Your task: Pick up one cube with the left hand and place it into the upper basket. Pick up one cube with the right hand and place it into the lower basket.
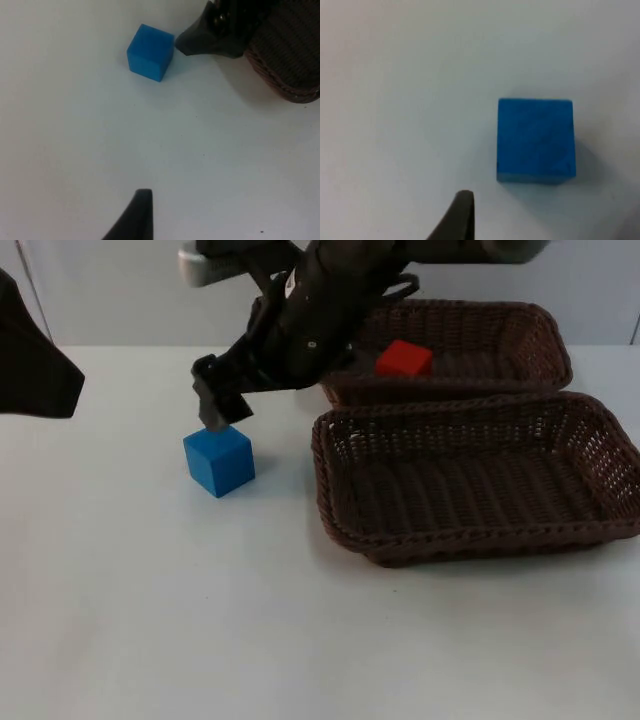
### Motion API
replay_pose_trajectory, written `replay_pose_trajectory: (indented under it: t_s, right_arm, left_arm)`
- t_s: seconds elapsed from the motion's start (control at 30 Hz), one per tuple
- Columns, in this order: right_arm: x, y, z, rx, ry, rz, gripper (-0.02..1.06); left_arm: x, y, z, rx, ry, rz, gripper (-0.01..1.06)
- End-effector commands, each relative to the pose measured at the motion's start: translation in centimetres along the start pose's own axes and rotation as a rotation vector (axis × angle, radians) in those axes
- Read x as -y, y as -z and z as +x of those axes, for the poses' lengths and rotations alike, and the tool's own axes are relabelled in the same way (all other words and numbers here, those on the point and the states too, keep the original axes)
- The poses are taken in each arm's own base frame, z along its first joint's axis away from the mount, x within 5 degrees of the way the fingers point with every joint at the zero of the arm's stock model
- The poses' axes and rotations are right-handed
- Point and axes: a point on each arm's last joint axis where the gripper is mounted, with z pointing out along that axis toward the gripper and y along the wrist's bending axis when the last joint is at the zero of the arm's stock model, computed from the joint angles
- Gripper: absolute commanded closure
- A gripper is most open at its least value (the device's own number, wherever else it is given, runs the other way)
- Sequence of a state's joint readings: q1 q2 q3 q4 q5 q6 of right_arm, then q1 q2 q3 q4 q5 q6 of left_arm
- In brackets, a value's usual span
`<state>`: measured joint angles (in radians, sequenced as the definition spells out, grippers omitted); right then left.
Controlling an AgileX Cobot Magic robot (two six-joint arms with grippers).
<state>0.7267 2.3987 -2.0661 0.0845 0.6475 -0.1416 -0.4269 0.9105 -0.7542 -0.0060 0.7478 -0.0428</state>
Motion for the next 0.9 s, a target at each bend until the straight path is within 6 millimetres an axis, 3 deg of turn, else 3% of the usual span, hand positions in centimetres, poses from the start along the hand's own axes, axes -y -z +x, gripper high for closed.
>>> replay_pose_trajectory:
  t_s: [0.0,0.2,0.43,0.67,0.87]
  right_arm:
    - [-0.9,-0.1,-0.5,0.050,0.002,-0.010,0.12]
    - [-0.9,-2.3,0.5,0.025,-0.013,-0.019,0.12]
    - [-0.8,-4.4,-0.3,0.048,-0.035,-0.025,0.13]
    - [-0.8,-7.8,0.4,0.058,-0.033,-0.026,0.13]
    - [-0.7,-9.2,1.1,0.071,-0.026,-0.023,0.13]
  left_arm:
    - [0.0,0.1,0.0,0.012,0.007,0.003,0.00]
    - [0.0,0.1,-0.1,0.020,0.007,0.003,0.00]
    - [0.0,0.1,-0.1,0.022,0.007,0.003,0.00]
    - [0.0,0.1,-0.1,0.022,0.007,0.003,0.00]
    - [0.0,0.1,-0.1,0.022,0.007,0.003,0.00]
